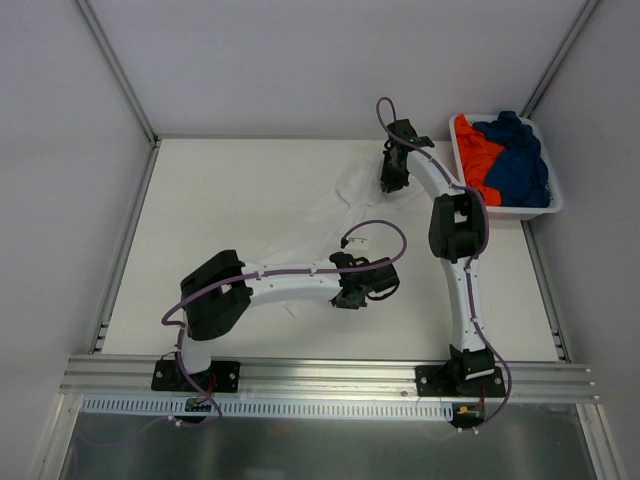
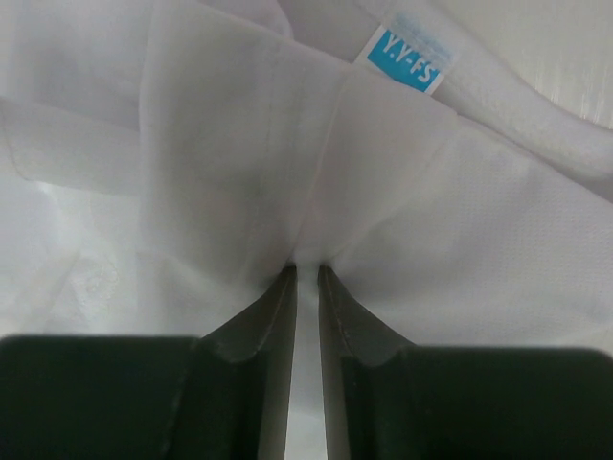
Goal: Fold and stack the t-shirts
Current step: Fold the tshirt
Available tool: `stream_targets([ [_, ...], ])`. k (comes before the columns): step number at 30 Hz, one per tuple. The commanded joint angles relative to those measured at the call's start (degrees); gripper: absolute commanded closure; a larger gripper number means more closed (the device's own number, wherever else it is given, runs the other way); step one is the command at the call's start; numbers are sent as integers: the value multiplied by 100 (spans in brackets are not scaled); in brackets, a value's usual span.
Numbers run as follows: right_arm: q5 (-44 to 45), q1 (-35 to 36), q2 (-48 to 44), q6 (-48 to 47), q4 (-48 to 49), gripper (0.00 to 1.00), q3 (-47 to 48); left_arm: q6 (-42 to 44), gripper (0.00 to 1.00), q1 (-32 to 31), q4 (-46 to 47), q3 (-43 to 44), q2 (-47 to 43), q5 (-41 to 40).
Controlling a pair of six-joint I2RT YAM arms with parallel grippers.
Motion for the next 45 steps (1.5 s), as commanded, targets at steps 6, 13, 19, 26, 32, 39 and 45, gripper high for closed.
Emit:
stream_targets([
  [6, -861, -313, 312, 76, 168, 76, 651, 3, 100, -47, -946, 345, -379, -1149],
  [13, -2251, -587, 496, 814, 1127, 67, 984, -59, 100, 226, -1009, -313, -1214, -1317],
  [19, -2883, -587, 733, 1367, 1900, 64, 1161, -147, 100, 375, -1053, -744, -1663, -1449],
  [26, -3052, -289, -257, 676, 2411, 67, 30, -261, 100, 761, -1080, -1263, -1953, -2055],
  [32, -2306, 2, -2426, -160, 2017, 55, -1482, 71, 98, 1342, -931, -1413, -2226, -2538],
  [39, -1120, 266, -3546, -704, 1384, 63, -2468, 960, 99, 1860, -35, -1694, -2121, -2153],
  [45, -63, 450, -2890, -794, 795, 100, -2496, 1119, 100, 1913, 397, -1975, -1752, -1564],
])
